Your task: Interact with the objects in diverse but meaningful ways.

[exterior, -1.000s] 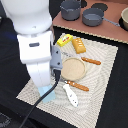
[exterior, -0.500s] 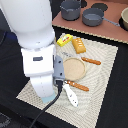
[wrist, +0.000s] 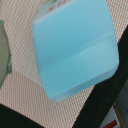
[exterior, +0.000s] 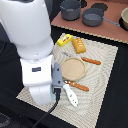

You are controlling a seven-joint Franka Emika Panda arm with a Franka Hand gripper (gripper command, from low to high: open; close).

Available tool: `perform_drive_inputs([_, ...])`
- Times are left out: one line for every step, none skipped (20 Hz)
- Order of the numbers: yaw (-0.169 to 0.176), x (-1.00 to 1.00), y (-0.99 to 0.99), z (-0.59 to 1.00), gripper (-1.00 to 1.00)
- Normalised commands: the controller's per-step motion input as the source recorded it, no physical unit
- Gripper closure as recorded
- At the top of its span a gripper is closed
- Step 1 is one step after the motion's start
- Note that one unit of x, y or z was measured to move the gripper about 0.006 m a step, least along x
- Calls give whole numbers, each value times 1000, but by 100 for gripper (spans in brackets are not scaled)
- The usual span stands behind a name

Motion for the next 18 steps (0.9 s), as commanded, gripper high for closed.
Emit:
perform_drive_inputs([100,0,-294,-17,-100])
perform_drive_inputs([106,6,-217,-26,-100])
perform_drive_inputs([99,3,-229,0,-100])
perform_drive_inputs([90,86,-169,0,-100])
perform_drive_inputs([78,229,-114,3,-100])
perform_drive_inputs([57,374,-46,60,-100])
perform_drive_inputs([18,566,-3,260,-100])
perform_drive_inputs([0,749,0,380,-100])
perform_drive_inputs([0,803,0,500,-100])
perform_drive_inputs([0,729,0,483,-100])
perform_drive_inputs([0,691,0,406,-100])
perform_drive_inputs([0,669,0,371,-100])
perform_drive_inputs([0,671,0,331,-100])
perform_drive_inputs([0,683,0,320,-100])
perform_drive_inputs([0,677,0,300,-100])
perform_drive_inputs([0,643,0,240,-100])
perform_drive_inputs([0,551,-23,157,-100])
perform_drive_inputs([0,500,-80,103,-100])
